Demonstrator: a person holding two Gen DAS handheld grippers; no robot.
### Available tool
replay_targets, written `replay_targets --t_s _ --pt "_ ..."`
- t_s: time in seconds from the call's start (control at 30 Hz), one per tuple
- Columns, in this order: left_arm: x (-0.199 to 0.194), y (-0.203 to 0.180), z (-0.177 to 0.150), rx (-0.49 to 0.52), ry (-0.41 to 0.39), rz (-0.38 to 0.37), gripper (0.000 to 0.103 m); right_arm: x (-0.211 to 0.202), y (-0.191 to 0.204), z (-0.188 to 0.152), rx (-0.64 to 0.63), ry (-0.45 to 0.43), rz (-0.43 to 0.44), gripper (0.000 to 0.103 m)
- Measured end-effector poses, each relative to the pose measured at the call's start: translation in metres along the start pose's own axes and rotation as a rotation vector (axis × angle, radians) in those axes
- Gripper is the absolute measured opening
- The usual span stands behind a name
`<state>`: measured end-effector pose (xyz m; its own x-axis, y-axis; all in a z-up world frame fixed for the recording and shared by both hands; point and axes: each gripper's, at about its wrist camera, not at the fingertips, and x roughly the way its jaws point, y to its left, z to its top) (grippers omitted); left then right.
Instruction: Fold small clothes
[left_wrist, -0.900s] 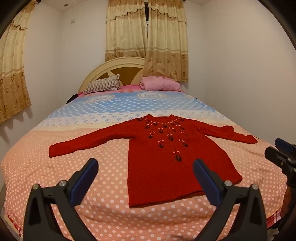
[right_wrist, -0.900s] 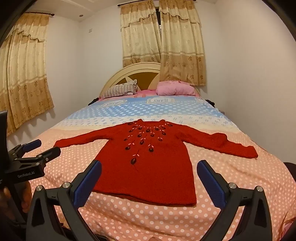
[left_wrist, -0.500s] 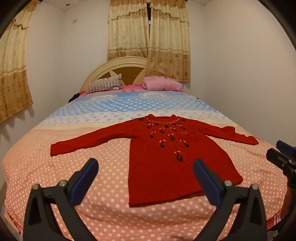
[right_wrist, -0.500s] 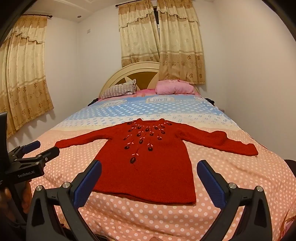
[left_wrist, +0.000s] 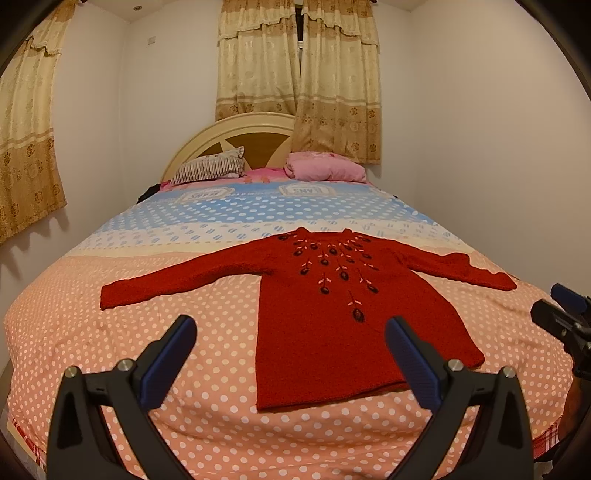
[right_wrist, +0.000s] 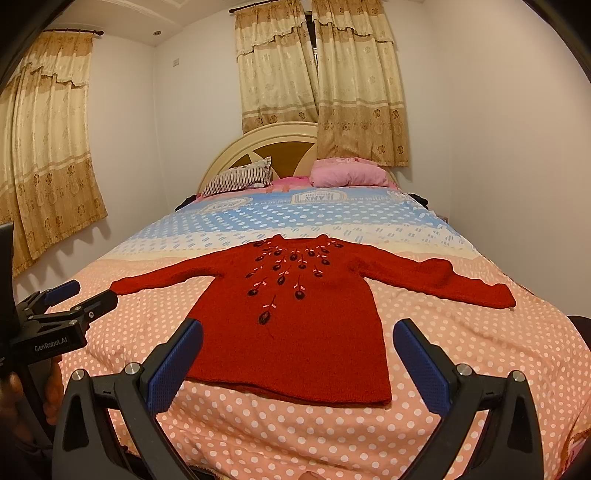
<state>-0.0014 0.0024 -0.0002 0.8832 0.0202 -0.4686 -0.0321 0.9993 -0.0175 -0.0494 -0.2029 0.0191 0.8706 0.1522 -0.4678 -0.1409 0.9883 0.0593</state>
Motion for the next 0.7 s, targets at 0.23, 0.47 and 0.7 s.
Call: replay_targets --t_s 0.23,0.47,0.7 --pt "0.0004 0.0003 -0.0004 -0.004 -0.001 0.002 0.103 0.0025 0.0009 -0.003 0.002 0.0 -0.001 0.102" --pt "-0.0001 0.0004 0.0003 -0.005 0.001 0.002 0.103 0.0031 0.0011 -0.0029 0.005 0.003 0.003 0.102" --pt "0.0001 0.0011 0.0002 -0.008 0.0 0.001 0.103 0.0049 0.0033 -0.0042 0.004 0.006 0.005 0.102"
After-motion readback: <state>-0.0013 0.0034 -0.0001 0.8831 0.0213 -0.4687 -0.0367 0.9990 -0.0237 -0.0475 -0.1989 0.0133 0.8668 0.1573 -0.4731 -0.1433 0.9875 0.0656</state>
